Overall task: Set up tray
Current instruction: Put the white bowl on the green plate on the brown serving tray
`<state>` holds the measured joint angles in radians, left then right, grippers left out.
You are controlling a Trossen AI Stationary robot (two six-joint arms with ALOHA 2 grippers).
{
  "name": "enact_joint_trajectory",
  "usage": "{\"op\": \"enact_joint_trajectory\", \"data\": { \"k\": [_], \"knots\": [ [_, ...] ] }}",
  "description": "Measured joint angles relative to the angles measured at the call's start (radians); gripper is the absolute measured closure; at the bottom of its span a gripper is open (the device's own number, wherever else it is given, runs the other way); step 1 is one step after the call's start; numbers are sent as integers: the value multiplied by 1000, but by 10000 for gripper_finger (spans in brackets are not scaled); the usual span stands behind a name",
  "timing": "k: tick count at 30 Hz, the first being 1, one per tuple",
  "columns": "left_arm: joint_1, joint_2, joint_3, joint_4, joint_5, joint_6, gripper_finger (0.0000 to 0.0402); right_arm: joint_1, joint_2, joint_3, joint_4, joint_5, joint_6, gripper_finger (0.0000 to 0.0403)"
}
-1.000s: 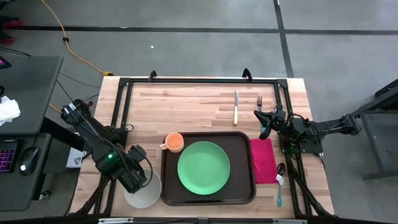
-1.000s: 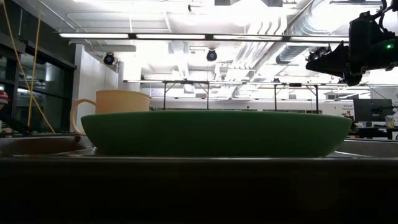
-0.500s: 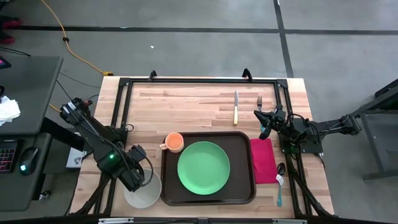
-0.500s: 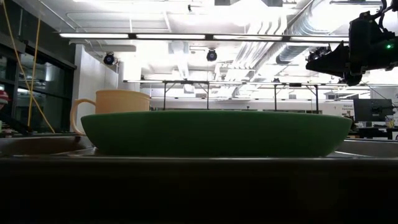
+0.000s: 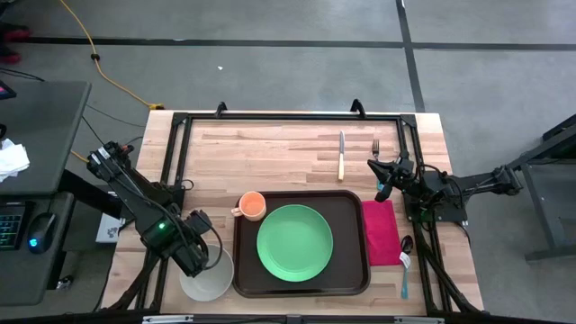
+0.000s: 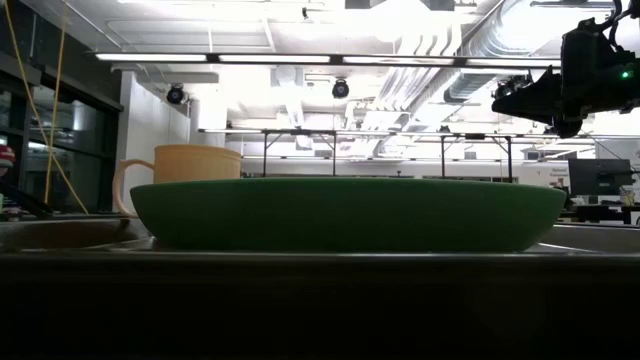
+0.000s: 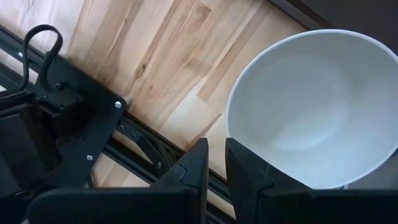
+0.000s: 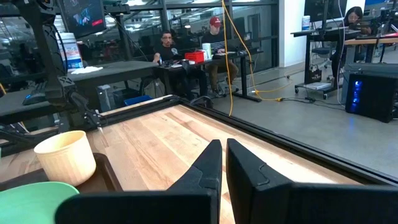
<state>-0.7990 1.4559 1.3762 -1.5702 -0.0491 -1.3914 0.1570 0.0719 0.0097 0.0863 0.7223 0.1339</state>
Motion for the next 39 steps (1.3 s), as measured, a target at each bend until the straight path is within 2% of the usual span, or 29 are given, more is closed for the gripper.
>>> {"op": "enact_joint_trajectory", "data": {
  "k": [20,31,39],
  "knots": [
    [0,0,0,18,18,-27,313,0,0,0,0,0,0,402],
    [0,0,1,35,17,-27,218,0,0,0,0,0,0,402],
    [0,0,1,30,17,10,184,0,0,0,0,0,-1,402]
  ]
}}
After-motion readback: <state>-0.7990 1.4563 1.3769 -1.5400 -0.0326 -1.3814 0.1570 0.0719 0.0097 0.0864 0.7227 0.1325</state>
